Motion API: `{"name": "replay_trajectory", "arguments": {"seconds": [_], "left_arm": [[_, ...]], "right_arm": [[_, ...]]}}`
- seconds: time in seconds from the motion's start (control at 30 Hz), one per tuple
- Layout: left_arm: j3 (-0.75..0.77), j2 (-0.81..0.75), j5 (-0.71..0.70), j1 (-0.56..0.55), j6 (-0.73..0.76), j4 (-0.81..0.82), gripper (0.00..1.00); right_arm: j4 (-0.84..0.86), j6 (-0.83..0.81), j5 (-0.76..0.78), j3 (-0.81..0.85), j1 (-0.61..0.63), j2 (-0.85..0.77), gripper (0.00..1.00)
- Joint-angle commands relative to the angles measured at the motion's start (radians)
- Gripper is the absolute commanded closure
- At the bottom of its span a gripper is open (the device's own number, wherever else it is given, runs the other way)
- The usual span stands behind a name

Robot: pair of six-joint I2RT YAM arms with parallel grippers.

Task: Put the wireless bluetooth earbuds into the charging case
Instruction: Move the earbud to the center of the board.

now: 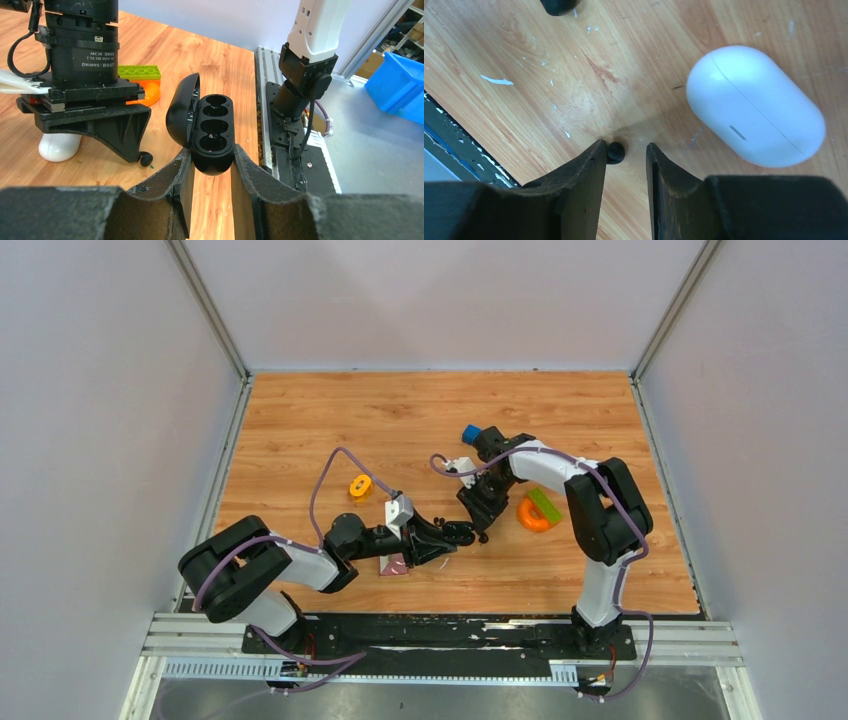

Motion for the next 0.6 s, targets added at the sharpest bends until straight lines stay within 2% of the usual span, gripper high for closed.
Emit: {"name": "replay_trajectory", "arguments": {"seconds": [0.0, 0.37, 0.57], "left_arm": [[0.027, -0.003, 0.006, 0.004, 0.004, 0.033, 1.00], [0.030, 0.003, 0.008, 0.004, 0.005, 0.029, 1.00], [0.034, 0.005, 0.011, 0.004, 0.003, 0.030, 1.00]], "right_arm": [[0.018, 0.025, 0.040, 0.008, -0.026, -0.066, 0.65], [-0.045, -0.002, -0.013, 0.001, -0.057, -0.059, 0.76], [-0.049, -0.012, 0.027, -0.003, -0.057, -0.028, 0.81]]}}
